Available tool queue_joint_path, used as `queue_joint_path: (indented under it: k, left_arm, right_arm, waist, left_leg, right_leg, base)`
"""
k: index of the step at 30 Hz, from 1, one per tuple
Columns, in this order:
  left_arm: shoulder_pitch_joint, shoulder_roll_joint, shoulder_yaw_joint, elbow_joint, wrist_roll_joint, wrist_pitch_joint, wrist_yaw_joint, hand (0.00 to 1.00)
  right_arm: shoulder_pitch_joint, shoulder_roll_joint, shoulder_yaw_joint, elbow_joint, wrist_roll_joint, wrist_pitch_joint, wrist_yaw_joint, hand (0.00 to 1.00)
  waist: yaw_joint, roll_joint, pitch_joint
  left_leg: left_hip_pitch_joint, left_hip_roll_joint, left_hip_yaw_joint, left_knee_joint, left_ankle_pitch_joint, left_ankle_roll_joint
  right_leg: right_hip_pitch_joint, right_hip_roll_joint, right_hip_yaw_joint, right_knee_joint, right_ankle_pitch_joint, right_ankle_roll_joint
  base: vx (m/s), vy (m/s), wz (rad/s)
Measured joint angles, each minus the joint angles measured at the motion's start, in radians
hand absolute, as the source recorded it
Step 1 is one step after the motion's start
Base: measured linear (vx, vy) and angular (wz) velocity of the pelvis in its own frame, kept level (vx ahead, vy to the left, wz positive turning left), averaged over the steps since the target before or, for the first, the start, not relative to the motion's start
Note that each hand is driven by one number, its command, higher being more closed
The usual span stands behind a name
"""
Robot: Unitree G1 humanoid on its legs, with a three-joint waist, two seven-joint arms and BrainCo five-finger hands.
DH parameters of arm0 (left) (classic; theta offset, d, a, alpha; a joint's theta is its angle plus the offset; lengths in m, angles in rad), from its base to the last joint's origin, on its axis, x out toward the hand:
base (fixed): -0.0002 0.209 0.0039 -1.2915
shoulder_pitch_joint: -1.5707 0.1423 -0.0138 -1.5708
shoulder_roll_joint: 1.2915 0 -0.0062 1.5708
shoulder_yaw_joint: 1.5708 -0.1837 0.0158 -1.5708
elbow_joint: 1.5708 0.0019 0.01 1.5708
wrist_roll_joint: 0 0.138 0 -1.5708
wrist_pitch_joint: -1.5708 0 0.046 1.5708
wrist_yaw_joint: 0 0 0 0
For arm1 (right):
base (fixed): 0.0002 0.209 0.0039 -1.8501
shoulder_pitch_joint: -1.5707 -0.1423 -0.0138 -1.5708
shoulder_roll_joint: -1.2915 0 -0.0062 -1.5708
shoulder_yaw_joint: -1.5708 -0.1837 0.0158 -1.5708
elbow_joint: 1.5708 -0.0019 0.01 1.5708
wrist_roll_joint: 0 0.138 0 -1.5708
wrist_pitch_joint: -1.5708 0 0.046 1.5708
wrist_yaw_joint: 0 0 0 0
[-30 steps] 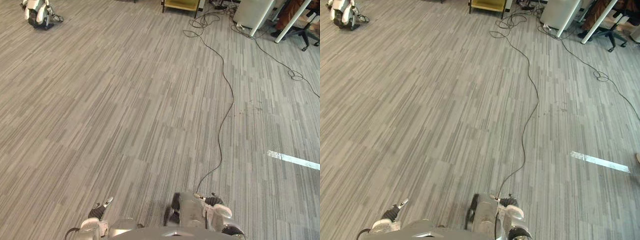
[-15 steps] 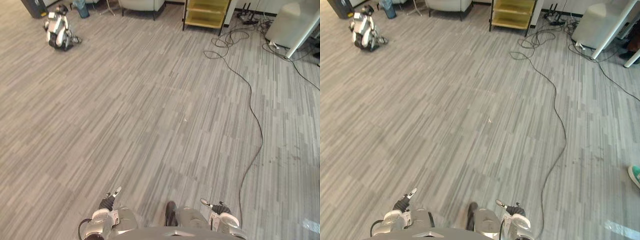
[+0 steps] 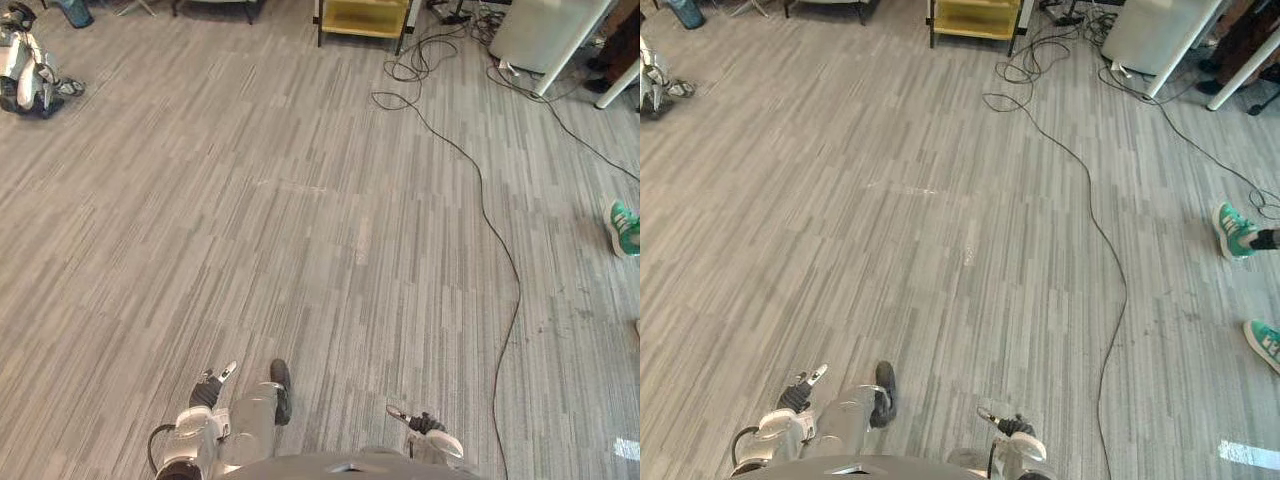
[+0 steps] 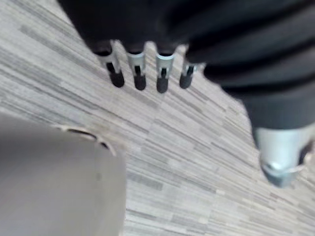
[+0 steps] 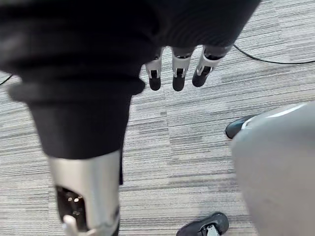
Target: Pick up cushions and gather them together orderly.
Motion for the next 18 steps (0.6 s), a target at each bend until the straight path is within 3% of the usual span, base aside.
queue_joint_path:
  k: [1,2,3,4,5,7,8,10,11,12,13,14,15,16,17,18]
  left_arm:
    - [0.0,0.007,-0.008,0.013,0.001,0.002,0.0,0.0]
    - [0.002,0.023,-0.031,0.028,0.003,0.013,0.0,0.0]
    - [0.004,0.025,-0.038,0.033,0.003,0.016,0.0,0.0]
    - [0.01,0.028,-0.051,0.045,0.005,0.02,0.003,0.0]
    - [0.011,0.034,-0.067,0.058,0.021,0.023,0.002,0.0]
    - [0.009,0.033,-0.069,0.069,0.022,0.025,0.002,0.0]
    - [0.003,0.027,-0.076,0.089,0.022,0.029,0.002,0.0]
    - [0.003,0.02,-0.096,0.092,0.023,0.032,0.003,0.0]
    - [0.003,0.017,-0.105,0.092,0.023,0.033,0.002,0.0]
    - [0.006,0.021,-0.104,0.088,0.027,0.032,0.002,0.0]
    - [0.012,0.033,-0.104,0.093,0.033,0.031,0.002,0.0]
    - [0.014,0.034,-0.103,0.093,0.037,0.031,0.002,0.0]
    - [0.016,0.032,-0.096,0.096,0.044,0.032,0.003,0.0]
    - [0.016,0.012,-0.089,0.099,0.055,0.031,0.002,0.0]
    - [0.018,-0.006,-0.088,0.104,0.061,0.031,0.001,0.0]
    - [0.019,-0.031,-0.059,0.106,0.06,0.03,0.0,0.0]
  right_arm:
    - [-0.005,0.003,-0.002,-0.005,0.001,-0.002,0.002,0.0]
    - [-0.01,0.001,-0.003,-0.006,0.002,-0.004,0.003,0.0]
    - [-0.01,-0.001,-0.003,-0.009,0.001,-0.005,0.004,0.0]
    - [-0.012,-0.008,-0.003,-0.017,-0.01,-0.01,0.004,0.0]
    - [-0.02,-0.012,-0.001,-0.019,-0.02,-0.011,0.006,0.0]
    - [-0.03,-0.018,-0.001,-0.022,-0.031,-0.011,0.01,0.0]
    - [-0.032,-0.04,0.001,-0.036,-0.036,-0.012,0.014,0.0]
    - [-0.028,-0.049,0.001,-0.037,-0.036,-0.009,0.014,0.0]
    - [-0.028,-0.051,-0.001,-0.043,-0.037,-0.007,0.013,0.0]
    - [-0.014,-0.049,-0.001,-0.046,-0.036,-0.005,0.013,0.0]
    - [-0.006,-0.042,0.002,-0.041,-0.037,0.001,0.013,0.0]
    - [0.0,-0.04,0.003,-0.036,-0.037,0.003,0.013,0.0]
    - [0.015,-0.041,0.007,-0.013,-0.037,0.01,0.014,0.0]
    - [0.019,-0.049,-0.004,-0.012,-0.038,0.012,0.013,0.0]
    - [0.022,-0.06,-0.023,-0.012,-0.039,0.011,0.013,0.0]
    - [0.027,-0.074,-0.033,-0.012,-0.038,0.014,0.012,0.0]
  waist:
    - [-0.003,-0.007,0.002]
    - [-0.009,-0.006,0.004]
    - [-0.013,-0.002,0.005]
    - [-0.021,0.006,0.005]
    - [-0.025,0.022,0.007]
    - [-0.039,0.023,0.008]
    - [-0.058,0.034,0.015]
    - [-0.073,0.047,0.023]
    - [-0.083,0.053,0.029]
    - [-0.095,0.039,0.03]
    - [-0.098,0.018,0.035]
    - [-0.098,0.009,0.03]
    - [-0.1,-0.006,0.019]
    - [-0.099,0.04,0.009]
    - [-0.103,0.085,0.006]
    - [-0.102,0.127,0.004]
  left_leg:
    - [0.051,-0.017,0.002,0.01,-0.044,0.009]
    - [0.123,-0.029,0.004,0.007,-0.082,0.017]
    - [0.161,-0.033,0.004,-0.003,-0.096,0.017]
    - [0.257,-0.044,-0.001,-0.058,-0.118,0.026]
    - [0.34,-0.044,-0.004,-0.119,-0.12,0.027]
    - [0.414,-0.042,-0.021,-0.169,-0.124,0.03]
    - [0.488,-0.029,-0.047,-0.225,-0.126,0.03]
    - [0.521,-0.013,-0.064,-0.253,-0.126,0.03]
    - [0.551,-0.003,-0.081,-0.279,-0.127,0.023]
    - [0.59,-0.004,-0.098,-0.316,-0.127,-0.005]
    - [0.639,-0.011,-0.128,-0.326,-0.154,-0.051]
    - [0.657,-0.012,-0.137,-0.323,-0.163,-0.064]
    - [0.685,-0.009,-0.159,-0.301,-0.178,-0.075]
    - [0.675,0.036,-0.168,-0.217,-0.178,-0.077]
    - [0.629,0.081,-0.188,-0.079,-0.168,-0.092]
    - [0.554,0.132,-0.199,0.117,-0.095,-0.124]
  right_leg:
    - [-0.061,0.001,0.034,0.181,0.066,0.102]
    - [-0.117,-0.01,-0.004,0.367,0.073,0.089]
    - [-0.138,-0.025,-0.044,0.425,0.065,0.074]
    - [-0.189,-0.06,-0.156,0.502,0.014,-0.035]
    - [-0.236,-0.067,-0.246,0.482,-0.045,-0.1]
    - [-0.289,-0.059,-0.326,0.398,-0.094,-0.132]
    - [-0.382,-0.017,-0.369,0.174,-0.095,-0.16]
    - [-0.416,0.005,-0.375,-0.011,-0.033,-0.161]
    - [-0.438,0.02,-0.37,-0.181,0.046,-0.155]
    - [-0.46,0.022,-0.353,-0.371,0.143,-0.13]
    - [-0.495,0.012,-0.328,-0.422,0.178,-0.131]
    - [-0.495,0.013,-0.322,-0.426,0.179,-0.138]
    - [-0.49,0.026,-0.289,-0.412,0.289,-0.183]
    - [-0.485,0.045,-0.309,-0.355,0.349,-0.202]
    - [-0.464,0.07,-0.333,-0.332,0.358,-0.213]
    - [-0.435,0.109,-0.355,-0.31,0.313,-0.245]
  base:
    - [0.65,0.276,-0.21]
    - [0.41,0.15,-0.14]
    - [0.52,0.16,-0.09]
    - [0.61,0.143,-0.06]
    - [0.61,0.114,-0.02]
    - [0.58,0.017,0.31]
    - [0.65,-0.041,0.63]
    - [0.45,-0.046,0.66]
    - [0.49,-0.098,0.79]
    - [0.87,-0.222,0.93]
    - [0.63,-0.183,0.71]
    - [0.69,-0.235,0.52]
    - [0.63,-0.225,0.3]
    - [0.89,-0.328,0.3]
    - [0.84,-0.313,0.08]
    - [0.66,-0.241,-0.02]
